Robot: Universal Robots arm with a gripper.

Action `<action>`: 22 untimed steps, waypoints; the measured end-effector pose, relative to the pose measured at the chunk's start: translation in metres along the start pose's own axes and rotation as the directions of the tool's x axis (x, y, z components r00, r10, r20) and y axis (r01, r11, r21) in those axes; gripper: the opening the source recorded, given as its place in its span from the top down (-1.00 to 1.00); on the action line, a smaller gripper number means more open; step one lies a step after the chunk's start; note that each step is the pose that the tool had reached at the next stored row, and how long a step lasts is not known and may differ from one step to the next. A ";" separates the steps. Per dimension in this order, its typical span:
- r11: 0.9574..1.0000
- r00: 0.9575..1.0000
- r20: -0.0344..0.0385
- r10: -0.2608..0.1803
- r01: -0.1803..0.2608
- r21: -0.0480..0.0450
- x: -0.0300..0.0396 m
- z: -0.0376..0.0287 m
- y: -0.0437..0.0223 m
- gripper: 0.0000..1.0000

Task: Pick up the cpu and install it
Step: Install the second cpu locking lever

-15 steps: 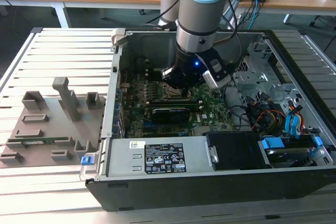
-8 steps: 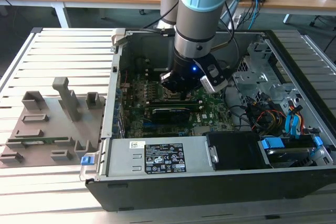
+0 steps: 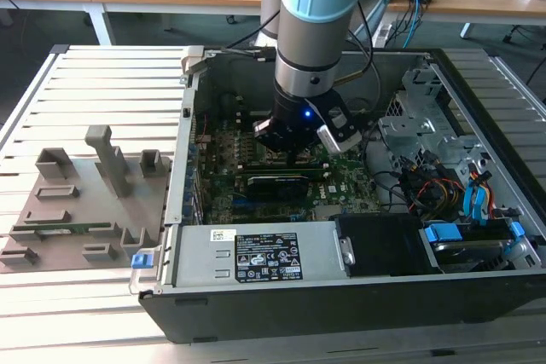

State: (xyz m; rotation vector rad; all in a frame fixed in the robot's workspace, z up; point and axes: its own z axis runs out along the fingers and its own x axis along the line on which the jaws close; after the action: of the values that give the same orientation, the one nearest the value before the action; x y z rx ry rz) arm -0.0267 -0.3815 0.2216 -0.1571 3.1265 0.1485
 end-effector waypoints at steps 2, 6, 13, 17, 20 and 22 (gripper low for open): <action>1.000 1.000 0.000 0.000 0.000 0.000 0.0000 -0.0065 0.0005 0.79; 1.000 1.000 0.000 0.000 0.000 0.000 -0.0004 -0.0133 0.0012 0.79; 1.000 1.000 0.002 0.000 0.000 -0.017 -0.0008 -0.0129 0.0034 0.79; 1.000 1.000 0.002 0.000 0.000 -0.017 0.0149 0.0004 0.0054 0.79; 1.000 1.000 0.002 -0.001 0.001 -0.017 0.0311 0.0104 0.0062 0.79; 1.000 1.000 0.002 -0.001 0.001 -0.017 0.0411 0.0163 0.0067 0.79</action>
State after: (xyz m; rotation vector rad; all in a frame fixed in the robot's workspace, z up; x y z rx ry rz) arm -0.0682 -0.3774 0.2056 -0.1580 3.1244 0.1749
